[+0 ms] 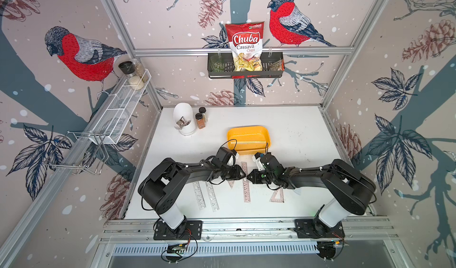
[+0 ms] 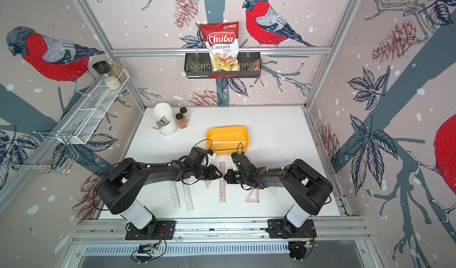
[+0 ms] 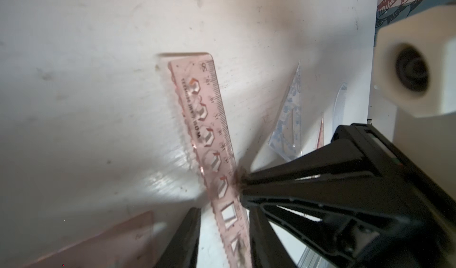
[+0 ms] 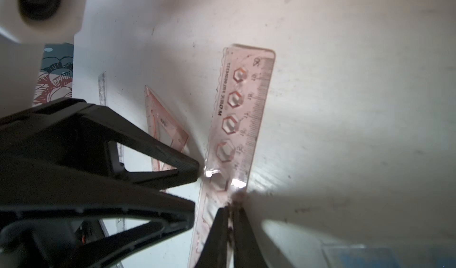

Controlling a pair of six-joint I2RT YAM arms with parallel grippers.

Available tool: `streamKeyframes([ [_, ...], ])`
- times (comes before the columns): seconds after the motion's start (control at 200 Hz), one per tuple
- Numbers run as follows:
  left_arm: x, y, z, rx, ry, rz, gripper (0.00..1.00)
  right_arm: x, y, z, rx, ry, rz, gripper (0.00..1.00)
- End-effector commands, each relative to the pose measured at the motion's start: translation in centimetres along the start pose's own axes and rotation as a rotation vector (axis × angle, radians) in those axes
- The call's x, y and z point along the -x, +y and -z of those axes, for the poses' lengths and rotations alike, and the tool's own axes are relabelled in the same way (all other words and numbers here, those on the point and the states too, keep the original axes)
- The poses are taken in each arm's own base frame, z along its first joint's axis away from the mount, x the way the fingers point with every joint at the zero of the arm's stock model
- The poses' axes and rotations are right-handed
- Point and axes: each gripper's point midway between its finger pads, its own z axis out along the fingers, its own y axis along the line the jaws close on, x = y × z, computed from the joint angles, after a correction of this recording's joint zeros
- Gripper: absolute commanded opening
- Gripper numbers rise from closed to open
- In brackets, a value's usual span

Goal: Put the scattered rulers into the storage box
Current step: Pick up the ruler from the center of the board.

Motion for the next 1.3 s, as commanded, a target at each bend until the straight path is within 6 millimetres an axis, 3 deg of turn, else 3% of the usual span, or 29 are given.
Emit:
streamKeyframes([
  [0.0, -1.5, 2.4, -0.2, 0.094, 0.044, 0.049, 0.39, -0.5, -0.5, -0.2, -0.007, 0.008, -0.015, 0.13],
  [0.34, -1.5, 2.1, -0.7, 0.065, 0.050, 0.057, 0.36, -1.1, -1.3, -0.6, -0.001, 0.022, -0.030, 0.12],
  [0.425, -1.5, 1.9, -0.7, 0.060, 0.048, 0.054, 0.29, -1.1, -1.4, -0.7, 0.000, 0.024, -0.033, 0.12],
  [0.625, -1.6, 1.8, -0.9, 0.052, 0.057, 0.055, 0.01, -0.4, -1.2, -0.2, 0.009, 0.008, -0.031, 0.13],
  [0.84, 0.0, -1.2, 1.0, -0.018, 0.043, -0.036, 0.00, 3.6, 0.8, 4.2, 0.065, -0.123, 0.009, 0.26],
  [0.97, 1.2, -4.6, 3.6, -0.147, 0.037, -0.129, 0.00, 5.9, 1.2, 7.5, 0.139, -0.198, 0.059, 0.38],
  [1.035, 1.6, -6.7, 5.1, -0.257, 0.032, -0.158, 0.00, 6.8, 1.6, 9.0, 0.205, -0.234, 0.081, 0.48],
  [1.17, 1.6, -8.6, 7.3, -0.370, 0.065, -0.211, 0.00, 8.5, 2.8, 11.8, 0.320, -0.300, 0.132, 0.62],
  [1.29, 1.2, -9.9, 8.2, -0.437, 0.091, -0.248, 0.00, 9.6, 4.0, 12.9, 0.388, -0.327, 0.160, 0.65],
])
